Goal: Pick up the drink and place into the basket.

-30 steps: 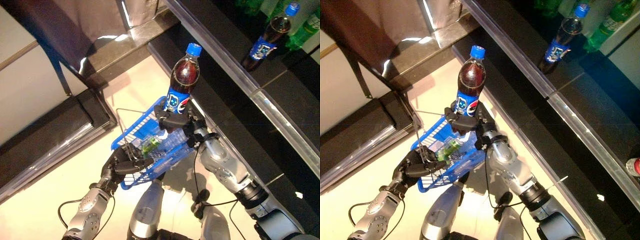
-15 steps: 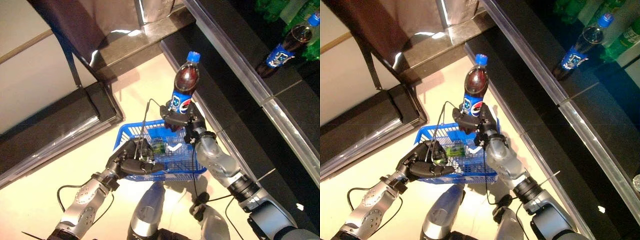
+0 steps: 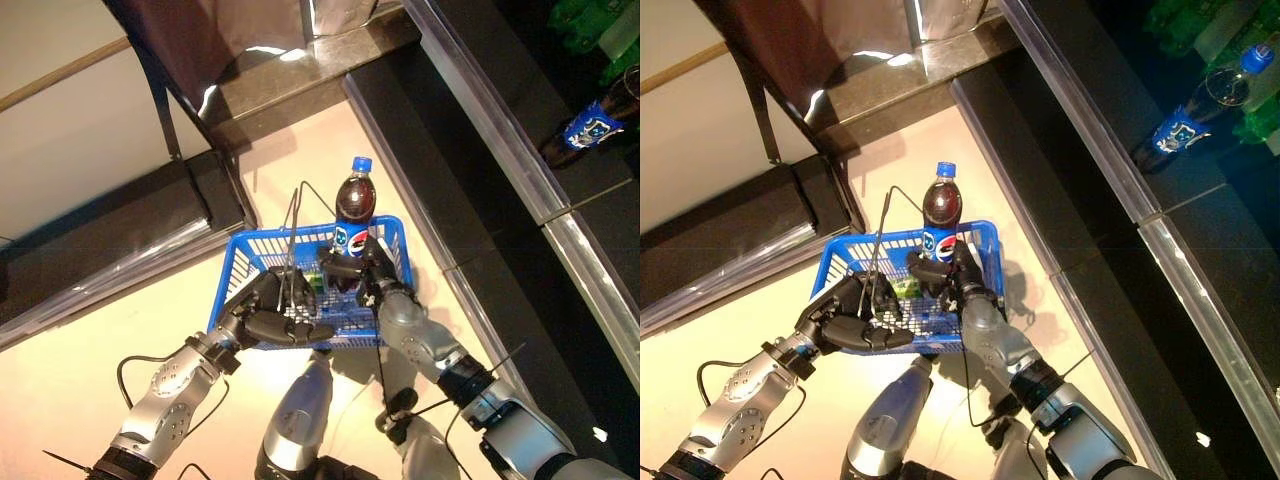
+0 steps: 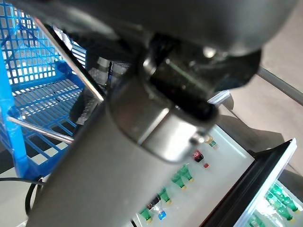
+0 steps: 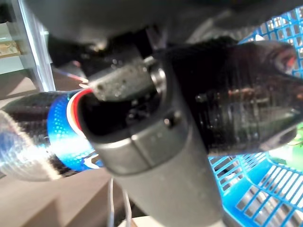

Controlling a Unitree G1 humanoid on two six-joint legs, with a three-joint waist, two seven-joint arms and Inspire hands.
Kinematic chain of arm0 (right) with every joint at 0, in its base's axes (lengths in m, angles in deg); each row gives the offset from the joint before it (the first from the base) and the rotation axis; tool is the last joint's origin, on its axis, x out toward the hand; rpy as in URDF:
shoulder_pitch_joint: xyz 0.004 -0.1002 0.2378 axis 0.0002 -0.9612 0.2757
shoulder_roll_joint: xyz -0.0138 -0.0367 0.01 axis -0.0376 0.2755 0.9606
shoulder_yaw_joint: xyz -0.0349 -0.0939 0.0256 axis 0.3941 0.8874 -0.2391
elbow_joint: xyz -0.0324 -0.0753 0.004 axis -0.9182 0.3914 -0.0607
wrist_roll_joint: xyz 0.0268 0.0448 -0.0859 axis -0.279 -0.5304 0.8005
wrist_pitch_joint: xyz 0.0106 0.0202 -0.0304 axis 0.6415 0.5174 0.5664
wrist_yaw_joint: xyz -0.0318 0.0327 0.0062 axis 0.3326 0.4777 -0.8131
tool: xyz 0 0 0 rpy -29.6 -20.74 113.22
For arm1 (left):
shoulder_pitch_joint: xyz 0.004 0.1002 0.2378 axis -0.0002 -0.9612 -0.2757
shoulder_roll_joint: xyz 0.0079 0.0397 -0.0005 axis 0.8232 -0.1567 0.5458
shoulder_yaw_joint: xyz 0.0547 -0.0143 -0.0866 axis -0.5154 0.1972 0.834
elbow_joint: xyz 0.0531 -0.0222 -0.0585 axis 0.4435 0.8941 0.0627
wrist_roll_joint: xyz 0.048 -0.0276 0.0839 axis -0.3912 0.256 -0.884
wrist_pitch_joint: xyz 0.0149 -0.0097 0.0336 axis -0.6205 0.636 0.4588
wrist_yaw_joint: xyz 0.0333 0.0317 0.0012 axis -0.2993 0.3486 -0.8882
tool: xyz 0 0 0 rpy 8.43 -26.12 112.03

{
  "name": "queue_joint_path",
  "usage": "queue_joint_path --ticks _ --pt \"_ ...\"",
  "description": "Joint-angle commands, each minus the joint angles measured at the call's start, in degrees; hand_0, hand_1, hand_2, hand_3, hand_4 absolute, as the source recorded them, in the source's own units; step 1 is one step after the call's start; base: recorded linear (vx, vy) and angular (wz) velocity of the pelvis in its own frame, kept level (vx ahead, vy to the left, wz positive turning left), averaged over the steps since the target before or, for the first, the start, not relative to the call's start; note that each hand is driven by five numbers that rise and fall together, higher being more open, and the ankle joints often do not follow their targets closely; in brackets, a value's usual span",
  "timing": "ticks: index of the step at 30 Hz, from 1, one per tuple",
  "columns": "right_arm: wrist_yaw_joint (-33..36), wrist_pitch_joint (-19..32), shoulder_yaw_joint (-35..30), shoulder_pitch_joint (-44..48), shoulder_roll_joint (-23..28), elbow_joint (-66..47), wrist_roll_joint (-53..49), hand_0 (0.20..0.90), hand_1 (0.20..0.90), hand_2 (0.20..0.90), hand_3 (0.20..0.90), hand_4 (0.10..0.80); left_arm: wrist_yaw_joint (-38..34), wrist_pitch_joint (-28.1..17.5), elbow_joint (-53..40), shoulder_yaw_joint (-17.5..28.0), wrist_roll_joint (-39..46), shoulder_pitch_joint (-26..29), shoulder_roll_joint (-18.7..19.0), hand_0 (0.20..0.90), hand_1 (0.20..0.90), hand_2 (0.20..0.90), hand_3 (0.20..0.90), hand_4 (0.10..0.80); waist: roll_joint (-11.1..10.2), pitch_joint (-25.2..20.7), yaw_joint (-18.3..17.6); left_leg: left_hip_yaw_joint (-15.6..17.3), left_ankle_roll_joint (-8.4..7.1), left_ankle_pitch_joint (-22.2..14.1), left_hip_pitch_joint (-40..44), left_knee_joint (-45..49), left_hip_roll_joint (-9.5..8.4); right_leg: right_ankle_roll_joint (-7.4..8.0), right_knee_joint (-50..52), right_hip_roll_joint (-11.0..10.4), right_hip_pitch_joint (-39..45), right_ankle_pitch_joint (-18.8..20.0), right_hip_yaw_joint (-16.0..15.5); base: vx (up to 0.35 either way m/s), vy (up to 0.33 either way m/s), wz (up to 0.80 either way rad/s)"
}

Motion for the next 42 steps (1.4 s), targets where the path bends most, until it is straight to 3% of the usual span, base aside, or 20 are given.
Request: queue_joint_path --ticks 1,15,25,30,34,42 --pt "-0.93 7.26 2.30 6.34 -5.75 -4.51 8.27 0.300 0.300 0.300 0.200 0.100 9.06 -9.26 -21.25 4.99 8.36 5.87 -2.33 0.300 0.300 0.300 0.200 0.100 -0.59 -4.21 -0.91 -1.82 1.48 -1.78 -2.07 4.34 -2.88 -3.30 -1.31 1.53 1.04 3.50 -0.05 -0.033 -0.023 0.00" --pt "6.67 4.80 1.41 6.83 -2.05 10.93 29.52 0.300 0.300 0.300 0.200 0.100 9.49 -7.31 -20.34 5.52 11.18 6.03 -5.18 0.300 0.300 0.300 0.200 0.100 0.86 -3.32 -1.13 -1.66 1.36 -2.14 -2.32 4.59 -3.04 -3.27 0.06 0.93 0.03 3.18 -0.12 -0.002 -0.001 0.00" --pt "7.37 6.54 2.97 2.99 1.87 15.23 45.52 0.300 0.300 0.300 0.200 0.100 8.77 -7.41 -22.24 6.04 11.81 4.84 -4.81 0.300 0.300 0.300 0.200 0.100 1.93 -2.78 -1.88 -1.25 1.58 -2.33 -2.55 4.67 -3.05 -3.01 0.88 0.46 -1.05 3.14 0.24 0.000 0.003 -0.01" --pt "13.68 9.29 4.41 3.93 4.67 16.94 57.83 0.300 0.300 0.300 0.200 0.100 8.38 -8.57 -22.64 5.46 12.52 4.27 -3.69 0.300 0.300 0.300 0.200 0.100 2.50 -2.69 -1.90 -1.08 1.69 -2.18 -2.66 4.70 -3.16 -2.91 1.19 0.23 -1.29 3.19 0.10 0.000 0.000 0.00" --pt "12.03 11.15 5.30 2.02 6.70 19.15 61.76 0.300 0.300 0.300 0.200 0.100 8.71 -10.31 -22.51 5.09 13.57 3.34 -2.77 0.300 0.300 0.300 0.200 0.100 2.93 -2.73 -2.14 -0.76 1.90 -1.98 -2.76 4.24 -3.18 -2.63 1.29 -0.04 -1.82 3.30 0.13 -0.015 0.026 0.03" --pt "4.68 9.85 6.97 0.38 7.25 22.58 57.19 0.300 0.300 0.300 0.200 0.100 9.53 -11.29 -23.63 5.65 14.99 2.33 -0.54 0.300 0.300 0.300 0.200 0.100 2.96 -1.87 -1.79 -0.76 1.94 -1.71 -3.13 4.20 -2.99 -2.44 1.58 -0.24 -2.28 3.47 -0.16 0.000 0.000 0.00"
